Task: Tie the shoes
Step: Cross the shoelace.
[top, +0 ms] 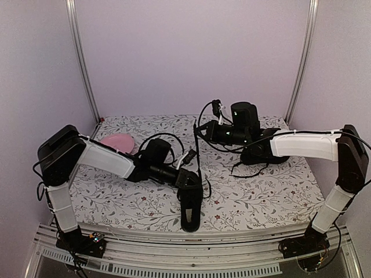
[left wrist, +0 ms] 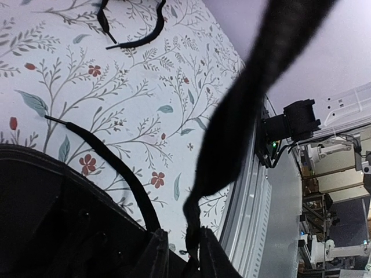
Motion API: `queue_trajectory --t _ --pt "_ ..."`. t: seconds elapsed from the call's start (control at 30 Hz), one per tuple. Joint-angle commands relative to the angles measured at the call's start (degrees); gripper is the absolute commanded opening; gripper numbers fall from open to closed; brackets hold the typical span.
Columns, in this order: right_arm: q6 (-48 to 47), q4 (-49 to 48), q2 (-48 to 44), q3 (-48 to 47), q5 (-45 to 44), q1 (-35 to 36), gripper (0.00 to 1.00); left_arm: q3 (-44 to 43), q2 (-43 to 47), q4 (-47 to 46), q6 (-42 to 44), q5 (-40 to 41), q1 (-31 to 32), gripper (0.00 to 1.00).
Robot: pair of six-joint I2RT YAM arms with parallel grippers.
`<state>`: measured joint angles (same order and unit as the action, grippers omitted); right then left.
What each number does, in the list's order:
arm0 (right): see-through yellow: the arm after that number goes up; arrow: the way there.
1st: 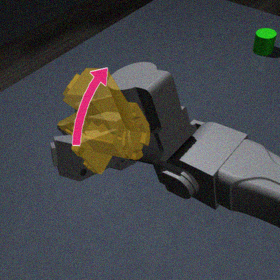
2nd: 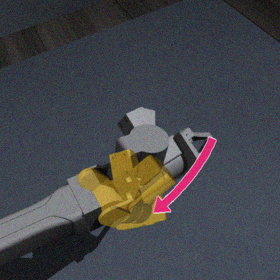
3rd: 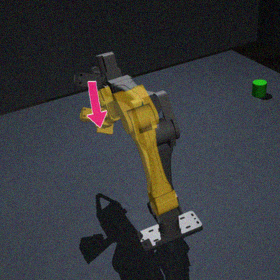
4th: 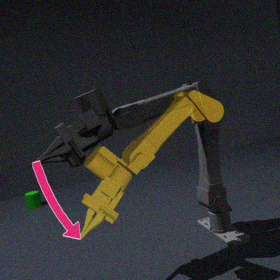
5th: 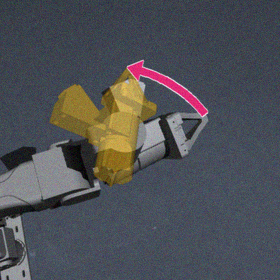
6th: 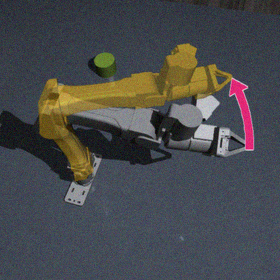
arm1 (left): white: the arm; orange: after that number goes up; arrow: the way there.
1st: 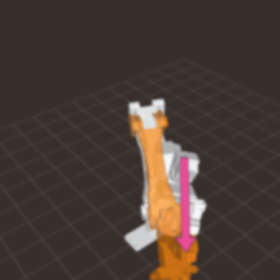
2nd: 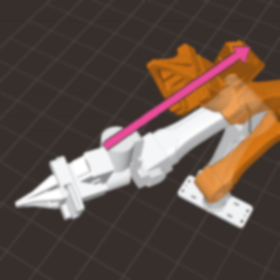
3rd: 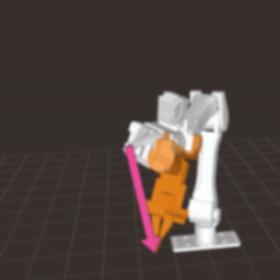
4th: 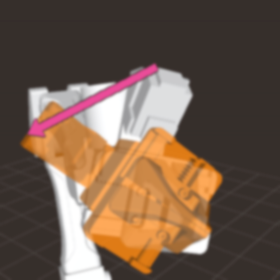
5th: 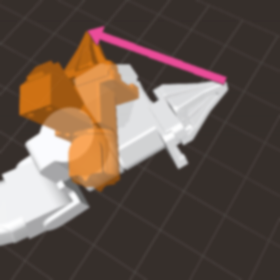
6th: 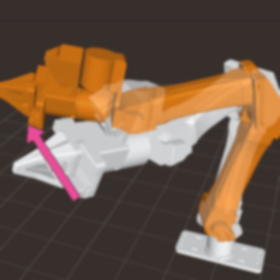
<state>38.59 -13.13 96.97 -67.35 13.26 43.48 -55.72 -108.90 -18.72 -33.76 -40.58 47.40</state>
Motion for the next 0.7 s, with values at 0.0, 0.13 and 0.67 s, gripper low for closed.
queue_trajectory --t 0.0,0.13,0.67 --pt "0.61 -2.03 0.94 -1.53 0.98 0.38 0.02 -2.63 -0.63 4.78 2.32 3.51 0.65 0.20" --pt "0.54 -2.08 1.25 -3.47 1.20 0.38 0.02 -2.89 -0.52 4.81 2.38 3.59 0.77 0.19" --pt "-3.93 16.07 -5.23 4.28 -12.79 1.10 0.59 1.22 3.67 0.14 0.75 5.66 0.51 0.00"
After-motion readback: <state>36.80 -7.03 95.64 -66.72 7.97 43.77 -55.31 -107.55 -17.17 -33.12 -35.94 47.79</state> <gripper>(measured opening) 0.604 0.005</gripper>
